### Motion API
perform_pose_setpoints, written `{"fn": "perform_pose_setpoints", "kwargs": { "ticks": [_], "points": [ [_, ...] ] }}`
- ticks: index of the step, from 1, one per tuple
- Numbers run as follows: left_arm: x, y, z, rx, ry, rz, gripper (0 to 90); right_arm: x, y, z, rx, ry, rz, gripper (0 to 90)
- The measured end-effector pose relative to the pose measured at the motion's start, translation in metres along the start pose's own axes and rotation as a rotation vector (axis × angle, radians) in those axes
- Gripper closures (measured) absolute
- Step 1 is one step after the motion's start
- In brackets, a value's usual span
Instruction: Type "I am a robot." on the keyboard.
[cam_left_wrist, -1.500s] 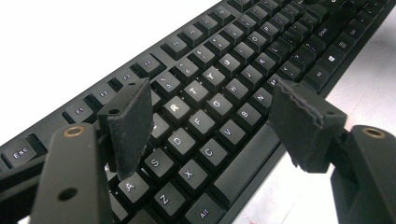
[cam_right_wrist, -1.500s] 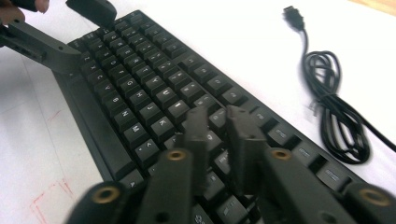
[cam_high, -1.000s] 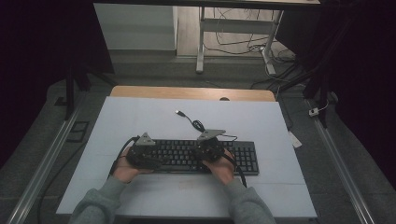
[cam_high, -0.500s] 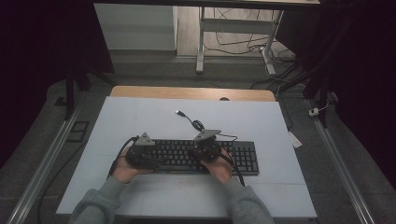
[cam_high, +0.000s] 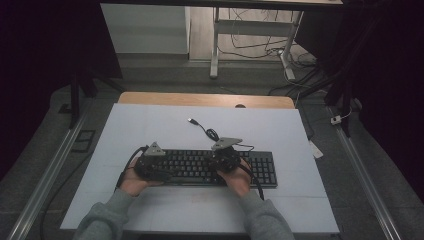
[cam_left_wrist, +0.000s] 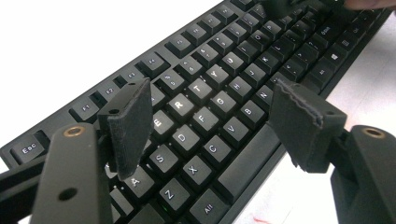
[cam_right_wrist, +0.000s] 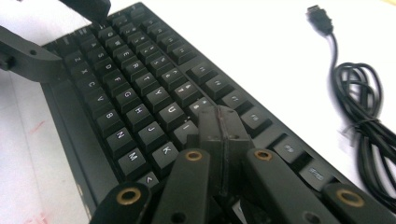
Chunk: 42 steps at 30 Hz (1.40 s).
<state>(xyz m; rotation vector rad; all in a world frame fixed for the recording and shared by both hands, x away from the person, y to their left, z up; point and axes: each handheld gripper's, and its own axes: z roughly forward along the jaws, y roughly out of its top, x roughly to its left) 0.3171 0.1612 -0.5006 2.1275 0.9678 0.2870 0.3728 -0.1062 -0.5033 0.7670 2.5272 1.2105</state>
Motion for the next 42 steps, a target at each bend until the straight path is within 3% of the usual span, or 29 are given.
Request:
{"fn": "perform_pose_setpoints", "kwargs": {
  "ticks": [5,16,23,42],
  "points": [
    [0.002,0.0,-0.001,-0.005,0.004,-0.009,30.5,-0.002,-0.005,-0.015,-0.016,-0.009,0.004,89.3],
    [0.004,-0.001,-0.002,-0.016,0.015,-0.021,30.5,-0.013,-0.026,-0.045,-0.036,-0.039,0.031,66.2],
    [0.006,-0.001,-0.003,-0.028,0.024,-0.029,30.5,-0.015,-0.038,-0.062,-0.036,-0.05,0.022,60.6],
    [0.008,-0.001,-0.004,-0.036,0.045,-0.032,32.4,-0.015,-0.042,-0.062,-0.026,-0.051,0.018,58.4]
  ]
}}
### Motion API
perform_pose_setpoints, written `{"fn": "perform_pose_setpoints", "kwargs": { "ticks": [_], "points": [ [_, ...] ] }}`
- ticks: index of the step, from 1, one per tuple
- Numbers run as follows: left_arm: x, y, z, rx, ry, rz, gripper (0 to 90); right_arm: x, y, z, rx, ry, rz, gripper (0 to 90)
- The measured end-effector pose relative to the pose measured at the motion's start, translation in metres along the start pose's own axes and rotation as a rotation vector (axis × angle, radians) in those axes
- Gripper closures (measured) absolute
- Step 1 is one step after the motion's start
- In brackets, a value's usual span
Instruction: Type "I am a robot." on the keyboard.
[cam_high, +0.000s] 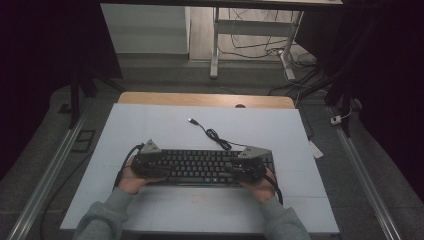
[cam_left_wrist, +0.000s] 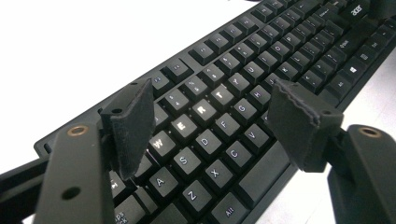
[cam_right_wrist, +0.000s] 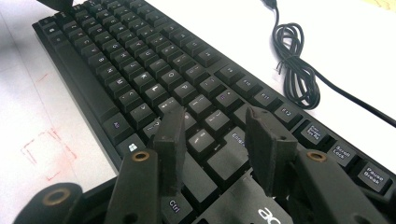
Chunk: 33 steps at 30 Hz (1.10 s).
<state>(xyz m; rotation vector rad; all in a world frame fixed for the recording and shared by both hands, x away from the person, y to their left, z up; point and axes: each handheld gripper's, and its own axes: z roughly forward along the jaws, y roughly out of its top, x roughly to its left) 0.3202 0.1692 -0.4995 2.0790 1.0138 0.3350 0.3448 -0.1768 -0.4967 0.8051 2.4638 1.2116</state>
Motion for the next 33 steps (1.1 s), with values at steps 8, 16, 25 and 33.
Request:
{"fn": "perform_pose_setpoints", "kwargs": {
  "ticks": [8,16,25,33],
  "points": [
    [-0.001,0.002,0.005,-0.016,-0.003,-0.006,47.1,0.0,0.0,0.001,0.0,0.001,-0.002,58.1],
    [-0.001,0.005,0.012,-0.005,-0.016,0.009,69.3,0.0,0.0,0.001,0.007,-0.001,-0.003,57.8],
    [-0.004,0.009,0.02,0.02,-0.037,0.029,88.9,0.0,0.0,0.002,0.006,0.0,-0.004,57.6],
    [-0.01,0.014,0.034,0.047,-0.039,0.042,88.9,0.0,-0.001,0.002,0.006,-0.001,-0.002,57.5]
  ]
}}
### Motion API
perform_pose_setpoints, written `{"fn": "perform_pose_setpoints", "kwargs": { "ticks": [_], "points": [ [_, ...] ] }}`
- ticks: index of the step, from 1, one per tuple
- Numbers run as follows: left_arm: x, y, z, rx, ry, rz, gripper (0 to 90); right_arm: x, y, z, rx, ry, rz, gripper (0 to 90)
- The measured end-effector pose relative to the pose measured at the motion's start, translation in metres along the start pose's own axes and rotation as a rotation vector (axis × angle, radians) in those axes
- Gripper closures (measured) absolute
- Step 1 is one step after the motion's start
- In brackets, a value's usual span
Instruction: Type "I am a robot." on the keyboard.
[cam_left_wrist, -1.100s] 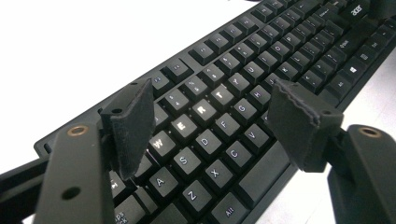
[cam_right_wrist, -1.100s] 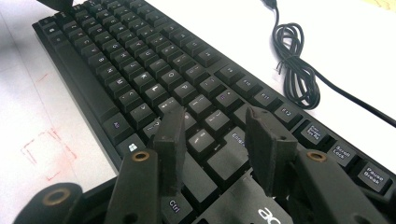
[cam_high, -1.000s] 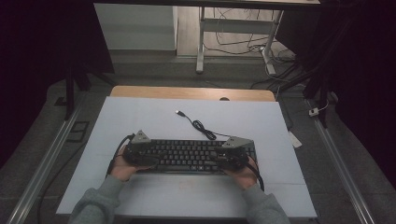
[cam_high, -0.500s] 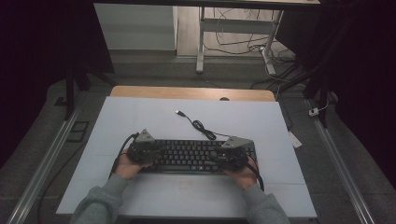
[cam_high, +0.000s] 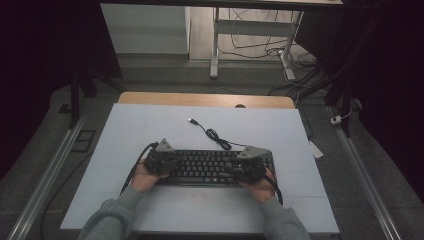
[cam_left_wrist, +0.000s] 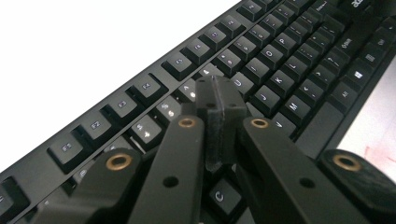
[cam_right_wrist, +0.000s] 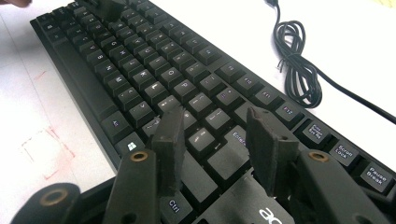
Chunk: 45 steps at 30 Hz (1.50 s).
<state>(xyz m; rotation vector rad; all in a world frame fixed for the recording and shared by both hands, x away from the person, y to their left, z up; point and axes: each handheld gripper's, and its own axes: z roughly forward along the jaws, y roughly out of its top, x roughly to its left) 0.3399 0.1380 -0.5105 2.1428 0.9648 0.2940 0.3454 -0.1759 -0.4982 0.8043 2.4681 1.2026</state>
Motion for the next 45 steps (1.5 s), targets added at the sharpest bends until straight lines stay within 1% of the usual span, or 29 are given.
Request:
{"fn": "perform_pose_setpoints", "kwargs": {
  "ticks": [1,5,9,14,16,18,22,26,28,30,32,34,36,38,40,45],
  "points": [
    [0.0,0.0,0.002,0.005,0.002,0.003,88.9,0.0,0.0,0.0,0.002,-0.001,0.002,57.5],
    [0.001,0.0,0.007,0.024,0.006,-0.006,88.9,0.0,0.0,-0.001,0.001,-0.002,0.002,57.4],
    [0.001,-0.001,0.011,0.047,0.017,-0.003,88.9,0.0,0.0,-0.001,0.003,-0.004,0.0,57.3],
    [0.001,-0.001,0.012,0.043,0.019,-0.007,88.9,0.0,0.0,-0.001,0.002,-0.005,0.001,57.2],
    [0.001,-0.001,0.014,0.055,0.022,-0.006,88.9,0.0,0.0,-0.001,0.001,-0.003,0.001,57.3],
    [0.001,-0.002,0.015,0.053,0.017,-0.008,88.9,0.0,0.0,-0.001,0.003,-0.006,-0.001,57.2],
    [0.0,-0.001,0.013,0.041,0.022,-0.002,88.9,0.0,0.0,-0.001,0.001,-0.006,0.0,57.2],
    [0.001,0.0,0.004,-0.012,0.018,-0.011,87.7,0.0,0.0,-0.001,0.0,-0.006,0.0,57.2],
    [0.001,0.001,-0.002,-0.032,0.02,-0.01,81.1,0.0,0.0,-0.001,-0.002,-0.003,0.001,57.1],
    [0.001,0.0,-0.008,-0.046,0.023,-0.006,72.1,0.0,0.0,-0.002,-0.007,-0.002,-0.002,56.9],
    [0.001,0.0,-0.013,-0.056,0.022,-0.011,64.2,0.0,0.0,-0.002,-0.009,-0.004,-0.004,56.8],
    [-0.001,0.0,-0.017,-0.055,0.011,-0.009,55.1,0.0,0.0,-0.002,-0.01,-0.004,-0.006,56.7],
    [-0.003,-0.001,-0.02,-0.044,0.015,0.008,45.8,0.0,0.0,-0.002,-0.011,-0.003,-0.006,56.5],
    [-0.005,-0.001,-0.022,-0.026,0.005,0.017,40.4,-0.001,0.0,-0.002,-0.01,-0.004,-0.008,56.4],
    [-0.006,-0.003,-0.024,-0.016,0.007,0.021,36.2,-0.001,0.0,-0.003,-0.013,-0.004,-0.005,56.3],
    [-0.004,-0.009,-0.032,-0.018,0.005,0.002,30.0,-0.002,0.0,-0.002,-0.009,-0.007,-0.006,56.1]
  ]
}}
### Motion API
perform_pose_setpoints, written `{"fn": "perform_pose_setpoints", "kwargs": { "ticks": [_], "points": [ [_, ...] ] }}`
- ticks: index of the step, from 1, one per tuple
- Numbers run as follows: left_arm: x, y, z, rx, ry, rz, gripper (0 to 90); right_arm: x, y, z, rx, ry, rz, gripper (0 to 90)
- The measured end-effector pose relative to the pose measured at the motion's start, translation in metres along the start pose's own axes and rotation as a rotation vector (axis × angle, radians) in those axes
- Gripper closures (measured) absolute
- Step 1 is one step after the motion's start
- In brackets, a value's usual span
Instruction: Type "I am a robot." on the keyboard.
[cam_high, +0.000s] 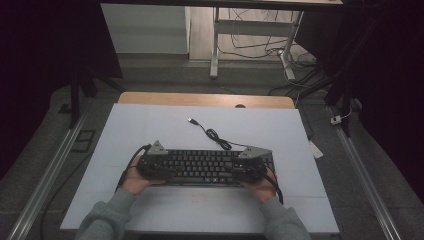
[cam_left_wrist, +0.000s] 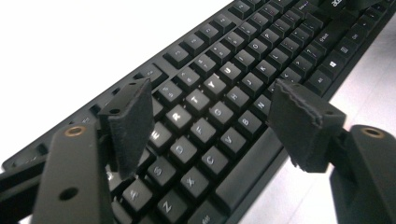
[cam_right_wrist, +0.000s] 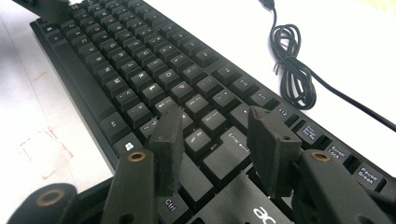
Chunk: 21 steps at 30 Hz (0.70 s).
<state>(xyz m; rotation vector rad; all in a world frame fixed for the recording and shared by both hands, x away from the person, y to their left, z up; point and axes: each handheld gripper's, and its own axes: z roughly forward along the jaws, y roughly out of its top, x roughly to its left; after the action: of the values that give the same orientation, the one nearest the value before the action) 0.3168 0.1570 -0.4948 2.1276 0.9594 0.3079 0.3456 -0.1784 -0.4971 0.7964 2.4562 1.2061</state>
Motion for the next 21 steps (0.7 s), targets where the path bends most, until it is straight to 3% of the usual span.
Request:
{"fn": "perform_pose_setpoints", "kwargs": {
  "ticks": [10,21],
  "points": [
    [0.007,-0.016,-0.016,-0.01,-0.003,-0.033,26.7,-0.001,0.0,-0.001,-0.002,-0.004,0.003,56.0],
    [0.009,-0.016,-0.016,-0.011,-0.004,-0.042,26.5,0.002,0.001,0.001,-0.005,0.009,-0.005,56.0]
  ]
}}
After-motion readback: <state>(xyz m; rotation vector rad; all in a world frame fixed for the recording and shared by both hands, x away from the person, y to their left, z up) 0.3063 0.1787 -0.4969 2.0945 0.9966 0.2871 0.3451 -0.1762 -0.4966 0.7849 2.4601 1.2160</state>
